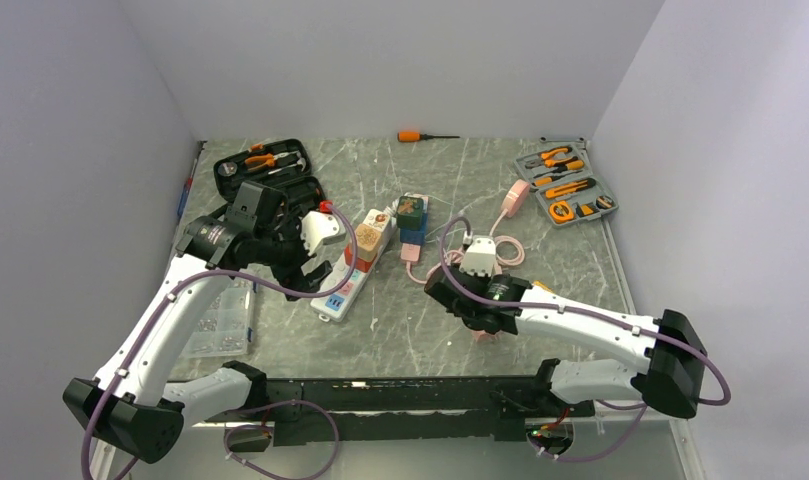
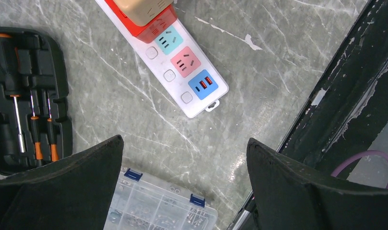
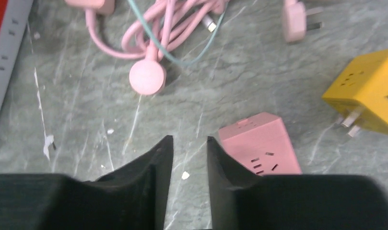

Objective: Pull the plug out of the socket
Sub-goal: Move the socket to the center of the board.

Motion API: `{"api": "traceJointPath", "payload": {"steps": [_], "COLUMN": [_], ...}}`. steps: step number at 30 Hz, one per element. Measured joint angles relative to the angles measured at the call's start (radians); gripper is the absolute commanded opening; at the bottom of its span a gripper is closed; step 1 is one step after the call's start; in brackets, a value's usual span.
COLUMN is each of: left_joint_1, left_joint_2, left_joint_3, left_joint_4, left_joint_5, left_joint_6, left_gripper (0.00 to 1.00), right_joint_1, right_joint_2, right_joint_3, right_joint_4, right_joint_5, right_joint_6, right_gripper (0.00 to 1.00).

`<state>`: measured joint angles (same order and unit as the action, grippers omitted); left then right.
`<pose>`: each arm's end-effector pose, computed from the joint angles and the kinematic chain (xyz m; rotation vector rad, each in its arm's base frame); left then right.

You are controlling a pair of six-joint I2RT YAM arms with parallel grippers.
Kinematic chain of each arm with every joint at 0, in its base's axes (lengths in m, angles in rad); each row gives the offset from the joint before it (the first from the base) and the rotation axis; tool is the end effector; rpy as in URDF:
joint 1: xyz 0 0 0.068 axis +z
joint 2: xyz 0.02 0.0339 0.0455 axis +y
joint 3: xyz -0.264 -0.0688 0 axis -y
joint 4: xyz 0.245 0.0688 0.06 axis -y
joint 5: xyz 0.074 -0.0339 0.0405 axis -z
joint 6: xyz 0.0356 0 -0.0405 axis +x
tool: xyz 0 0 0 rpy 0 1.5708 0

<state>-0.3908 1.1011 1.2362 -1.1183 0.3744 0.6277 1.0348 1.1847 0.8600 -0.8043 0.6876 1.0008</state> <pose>0.1750 -0.0862 0.3522 1.3395 2.1061 -0.3796 0.1294 0.1736 0.2450 0.1481 2.3395 0.0071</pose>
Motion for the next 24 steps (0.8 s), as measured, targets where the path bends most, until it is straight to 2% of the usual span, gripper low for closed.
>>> {"api": "traceJointPath", "payload": {"steps": [2,4,14,19,24], "left_joint_1": [0.0,0.0,0.002,0.002,0.002], "left_joint_2": [0.0,0.0,0.003,0.003,0.003], "left_joint_3": [0.0,0.0,0.0,0.0,0.0], "left_joint_4": [0.0,0.0,0.0,0.0,-0.002], "left_joint_5": [-0.003,-0.006,-0.006,-0.008,-0.011], "left_joint_6": [0.0,0.0,0.0,0.0,0.0], "left_gripper": [0.99,0.99,0.99,0.99,0.99], "right_joint_1": [0.015,0.024,0.025,-0.066,-0.234], "right_joint_2": [0.001,0.011,0.133,0.142,-0.042], "right_joint_3": [-0.032,-0.072,-0.156,-0.222,-0.331], "right_joint_4": [0.034,0.066,0.136,0.099,0.084], "right_joint_5": [-0.028,-0.063,-0.173,-0.164,-0.16], "right_joint_6": [-0.002,0.003,0.045,0.162,0.243], "right_gripper": [0.17,0.14,0.13,0.18,0.22]}}
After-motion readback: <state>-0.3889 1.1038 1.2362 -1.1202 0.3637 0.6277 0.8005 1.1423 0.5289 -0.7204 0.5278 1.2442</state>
